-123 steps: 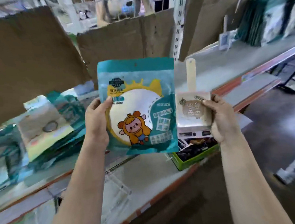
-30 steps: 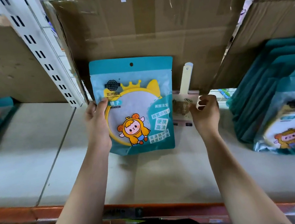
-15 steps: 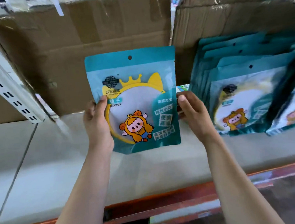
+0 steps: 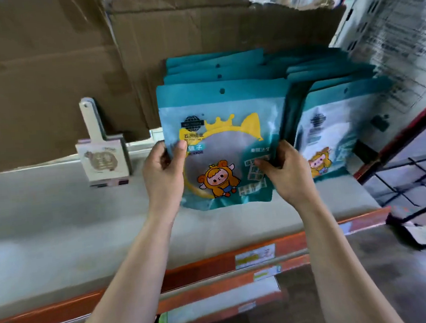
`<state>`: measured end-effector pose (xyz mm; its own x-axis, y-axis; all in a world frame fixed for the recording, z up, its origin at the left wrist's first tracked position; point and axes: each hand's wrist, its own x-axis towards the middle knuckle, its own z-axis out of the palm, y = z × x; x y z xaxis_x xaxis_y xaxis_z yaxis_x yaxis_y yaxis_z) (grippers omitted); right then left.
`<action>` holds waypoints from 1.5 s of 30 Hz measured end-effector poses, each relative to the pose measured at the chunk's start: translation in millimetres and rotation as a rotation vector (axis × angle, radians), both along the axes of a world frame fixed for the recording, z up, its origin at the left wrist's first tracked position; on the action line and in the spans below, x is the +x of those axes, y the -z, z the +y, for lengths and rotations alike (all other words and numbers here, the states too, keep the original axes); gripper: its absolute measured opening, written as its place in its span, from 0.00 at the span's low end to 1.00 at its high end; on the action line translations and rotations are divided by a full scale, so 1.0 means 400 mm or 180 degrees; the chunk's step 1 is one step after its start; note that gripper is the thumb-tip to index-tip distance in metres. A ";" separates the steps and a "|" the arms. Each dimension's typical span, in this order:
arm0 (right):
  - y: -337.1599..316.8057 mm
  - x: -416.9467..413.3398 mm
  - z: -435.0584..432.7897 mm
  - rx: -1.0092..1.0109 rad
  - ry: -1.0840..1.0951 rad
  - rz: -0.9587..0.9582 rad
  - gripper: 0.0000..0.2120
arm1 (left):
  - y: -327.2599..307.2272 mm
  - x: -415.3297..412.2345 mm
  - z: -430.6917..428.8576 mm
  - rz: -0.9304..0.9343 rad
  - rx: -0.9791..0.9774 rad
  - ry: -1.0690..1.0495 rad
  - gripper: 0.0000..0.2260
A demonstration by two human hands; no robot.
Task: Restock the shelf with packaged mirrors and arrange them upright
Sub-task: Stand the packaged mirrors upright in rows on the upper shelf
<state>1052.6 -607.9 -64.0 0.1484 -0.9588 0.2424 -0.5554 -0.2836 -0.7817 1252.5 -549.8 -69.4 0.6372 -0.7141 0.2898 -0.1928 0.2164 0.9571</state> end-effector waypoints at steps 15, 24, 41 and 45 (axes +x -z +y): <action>0.043 -0.109 -0.051 -0.0637 0.0952 0.0772 0.19 | 0.020 -0.158 -0.074 -0.0577 0.0579 -0.0521 0.10; 0.056 -0.124 -0.053 -0.1117 0.0814 0.0366 0.14 | 0.037 -0.165 -0.049 -0.1445 0.1195 -0.0687 0.18; 0.055 0.299 0.198 -0.0278 -0.1583 0.1749 0.35 | 0.027 0.136 0.328 -0.2028 0.3225 -0.0705 0.37; 0.063 0.454 0.337 -0.0261 -0.1856 0.1961 0.34 | 0.032 0.267 0.506 -0.1808 0.3572 -0.1097 0.35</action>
<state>1234.3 -473.1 -89.0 0.7411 -0.6710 0.0218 -0.6225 -0.6989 -0.3523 1359.1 -347.5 -82.0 0.8214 -0.5665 -0.0665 -0.5126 -0.7843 0.3495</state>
